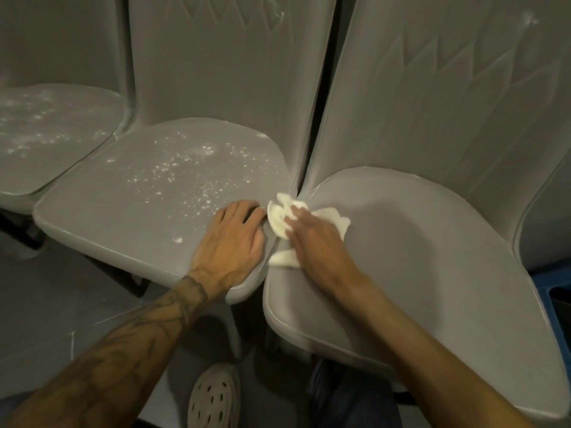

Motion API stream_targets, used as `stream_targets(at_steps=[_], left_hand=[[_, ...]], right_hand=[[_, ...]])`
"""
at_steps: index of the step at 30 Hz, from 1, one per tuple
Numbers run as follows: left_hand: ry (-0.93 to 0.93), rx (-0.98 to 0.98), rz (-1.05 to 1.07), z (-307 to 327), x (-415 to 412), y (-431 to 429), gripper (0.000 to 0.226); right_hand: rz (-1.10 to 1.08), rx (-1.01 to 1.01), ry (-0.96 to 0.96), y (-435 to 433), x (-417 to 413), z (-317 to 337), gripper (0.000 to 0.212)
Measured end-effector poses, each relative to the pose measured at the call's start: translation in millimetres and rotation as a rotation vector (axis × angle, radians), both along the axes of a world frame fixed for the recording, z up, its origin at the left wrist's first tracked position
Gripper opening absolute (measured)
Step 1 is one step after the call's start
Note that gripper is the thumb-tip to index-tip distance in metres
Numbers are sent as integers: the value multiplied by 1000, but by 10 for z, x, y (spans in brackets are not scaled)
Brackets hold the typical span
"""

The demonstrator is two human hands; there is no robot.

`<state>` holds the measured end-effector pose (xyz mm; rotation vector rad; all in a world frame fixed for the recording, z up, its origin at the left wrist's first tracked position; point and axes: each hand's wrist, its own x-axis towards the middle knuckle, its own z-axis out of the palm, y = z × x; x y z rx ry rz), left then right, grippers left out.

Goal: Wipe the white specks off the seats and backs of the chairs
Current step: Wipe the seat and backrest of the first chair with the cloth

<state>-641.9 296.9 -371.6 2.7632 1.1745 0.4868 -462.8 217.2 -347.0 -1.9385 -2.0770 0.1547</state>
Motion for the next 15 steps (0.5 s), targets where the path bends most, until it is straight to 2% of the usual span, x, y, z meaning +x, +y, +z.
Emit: stream_targets(at_steps=[2, 4, 6, 10, 11, 14, 15], left_hand=[[6, 2, -1, -17, -16, 4, 41], [8, 4, 6, -26, -24, 5, 42], [20, 9, 4, -21, -30, -4, 42], [15, 5, 2, -3, -34, 7, 43], [11, 4, 3, 0, -38, 6, 43], [13, 8, -10, 12, -43, 6, 43], [13, 12, -11, 17, -42, 1, 43]], right_hand=[[90, -14, 158, -441, -189, -91, 62], [128, -66, 161, -735, -276, -165, 63], [51, -82, 161, -709, -223, -155, 47], [-109, -29, 128, -307, -203, 74, 41], [-101, -49, 125, -310, -262, 77, 46], [66, -84, 22, -759, -530, -50, 90], [108, -55, 12, -969, -595, -121, 95]])
